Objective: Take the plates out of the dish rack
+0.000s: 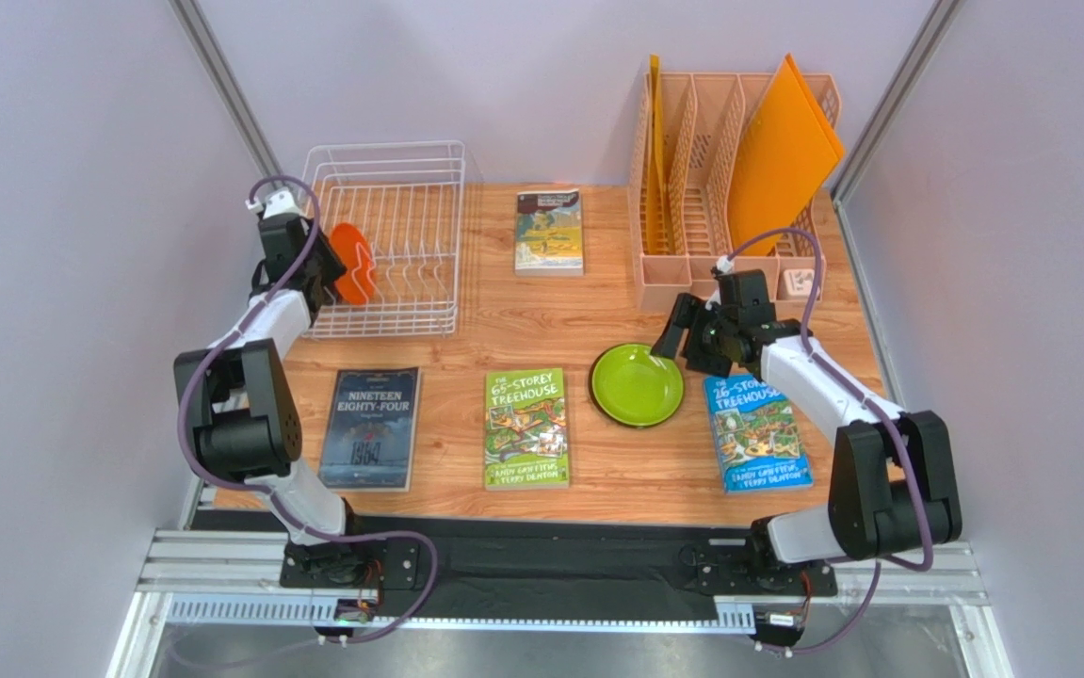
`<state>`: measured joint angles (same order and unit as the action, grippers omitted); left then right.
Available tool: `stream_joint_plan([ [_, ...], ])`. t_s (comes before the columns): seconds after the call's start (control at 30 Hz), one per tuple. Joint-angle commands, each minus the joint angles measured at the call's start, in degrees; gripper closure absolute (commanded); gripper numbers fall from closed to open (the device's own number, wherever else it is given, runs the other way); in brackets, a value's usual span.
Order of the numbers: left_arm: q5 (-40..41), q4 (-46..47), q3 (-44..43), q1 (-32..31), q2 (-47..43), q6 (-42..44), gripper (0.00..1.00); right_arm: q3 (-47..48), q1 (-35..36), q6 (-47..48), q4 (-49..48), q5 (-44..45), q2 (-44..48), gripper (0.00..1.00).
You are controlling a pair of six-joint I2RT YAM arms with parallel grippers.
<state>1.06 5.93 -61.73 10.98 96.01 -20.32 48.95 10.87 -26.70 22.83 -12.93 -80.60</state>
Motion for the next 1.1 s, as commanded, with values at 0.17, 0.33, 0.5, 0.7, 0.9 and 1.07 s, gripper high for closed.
stream_joint_plan([
  [0.17, -0.8, 2.85, -1.37, 0.62, 0.59, -0.08, 0.86, 2.38, 0.73, -0.2, -2.88, -1.05, -1.67, 0.28],
  [0.33, -4.82, 1.28, -1.63, 0.53, -0.55, 1.59, 1.0, 2.38, 0.82, 0.07, -2.44, -0.87, -2.02, 0.28],
  [0.5, -1.25, -1.19, -1.72, -0.61, -3.63, 5.71, 1.0, 1.94, 0.9, 0.15, -2.79, -0.96, -2.63, 0.28],
  [0.7, 8.16, -1.72, -0.15, -3.07, -6.35, 11.17, 1.0, 2.2, 1.25, 0.07, -2.53, -1.14, -2.99, 0.28],
  [0.9, 10.1, -0.13, 2.23, -3.95, -10.57, 13.01, 1.0, 1.59, 1.61, -0.37, -2.53, -0.87, -2.11, 0.28],
  [1.07, 10.37, -1.1, 1.8, -4.92, -12.77, 13.72, 1.0, 0.62, 1.78, -0.28, -2.61, -0.43, -1.14, 0.28],
])
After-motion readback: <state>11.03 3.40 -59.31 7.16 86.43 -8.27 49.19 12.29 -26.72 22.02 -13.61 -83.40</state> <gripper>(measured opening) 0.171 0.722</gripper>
